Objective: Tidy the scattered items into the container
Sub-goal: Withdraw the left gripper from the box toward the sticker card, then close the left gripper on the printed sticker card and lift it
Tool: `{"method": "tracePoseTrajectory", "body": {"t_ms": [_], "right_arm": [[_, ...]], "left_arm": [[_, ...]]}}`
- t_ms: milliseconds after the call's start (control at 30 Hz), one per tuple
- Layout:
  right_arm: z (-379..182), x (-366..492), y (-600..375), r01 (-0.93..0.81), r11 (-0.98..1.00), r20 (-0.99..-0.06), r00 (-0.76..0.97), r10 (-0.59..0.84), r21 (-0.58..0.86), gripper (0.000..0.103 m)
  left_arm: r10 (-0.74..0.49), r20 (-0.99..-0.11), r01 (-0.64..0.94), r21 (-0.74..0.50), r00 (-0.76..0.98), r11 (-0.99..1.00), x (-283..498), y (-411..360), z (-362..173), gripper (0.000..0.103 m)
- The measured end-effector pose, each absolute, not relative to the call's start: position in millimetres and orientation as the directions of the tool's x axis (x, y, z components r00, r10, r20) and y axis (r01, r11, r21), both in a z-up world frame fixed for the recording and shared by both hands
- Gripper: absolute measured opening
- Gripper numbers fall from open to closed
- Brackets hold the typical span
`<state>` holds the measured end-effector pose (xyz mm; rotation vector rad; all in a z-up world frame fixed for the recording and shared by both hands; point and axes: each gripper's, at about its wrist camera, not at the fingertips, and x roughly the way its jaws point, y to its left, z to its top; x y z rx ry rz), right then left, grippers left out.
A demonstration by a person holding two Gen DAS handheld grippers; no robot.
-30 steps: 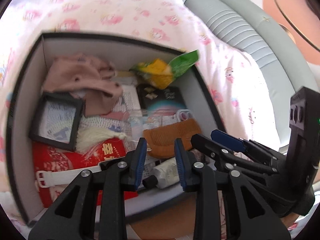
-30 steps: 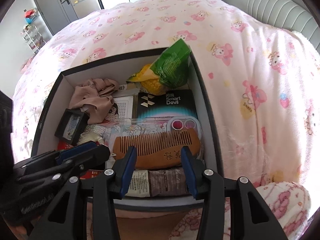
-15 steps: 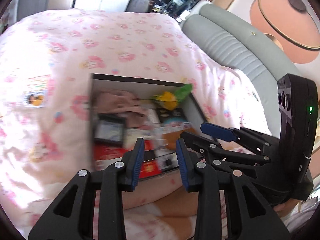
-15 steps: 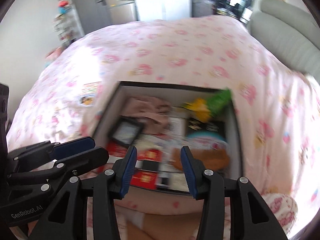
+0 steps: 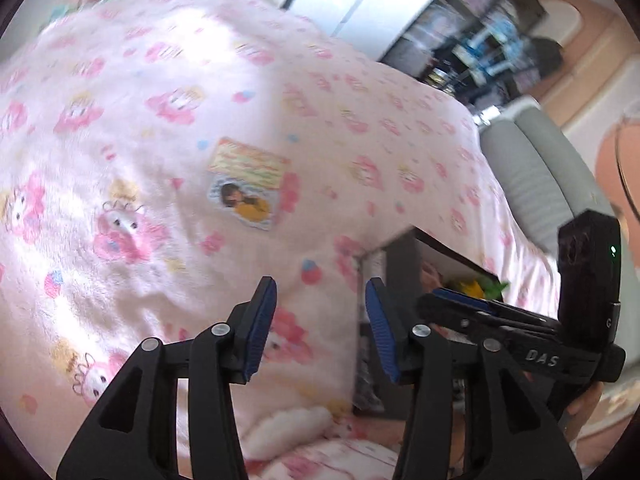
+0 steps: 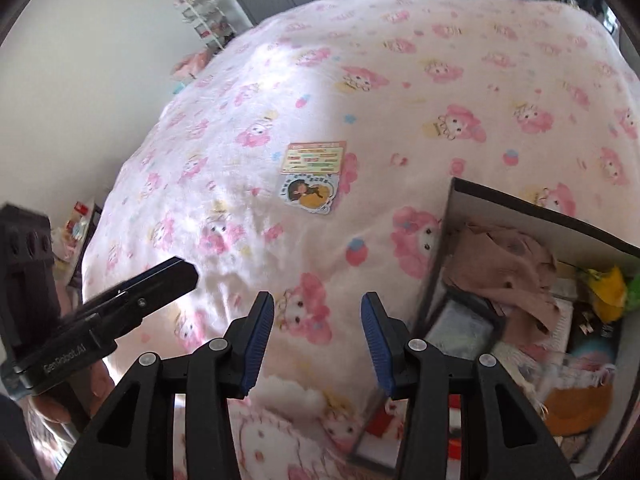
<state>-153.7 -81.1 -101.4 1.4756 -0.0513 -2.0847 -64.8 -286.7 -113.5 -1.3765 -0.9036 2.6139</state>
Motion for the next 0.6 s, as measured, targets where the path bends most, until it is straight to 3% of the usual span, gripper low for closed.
{"method": "tracePoseTrajectory", "body": {"t_ms": [333, 600], "right_arm": [[-185.8, -250.4, -158.6, 0.390, -0.856, -0.923, -0.040, -0.383, 0.338, 0.042], [-239.7, -303.2, -181.8, 0.296, -0.903, -0.946, 0.010, -0.325, 0.313, 0.042]], "left_arm": [[0.297, -0.786, 0.418, -0.559, -0.542, -0.716, -139.5, -376.6, -223.5, 0.048], [0.289, -0.799, 0.391, -0.530, -0.528, -0.753, -203.4, -389.0, -256.6, 0.048]]}}
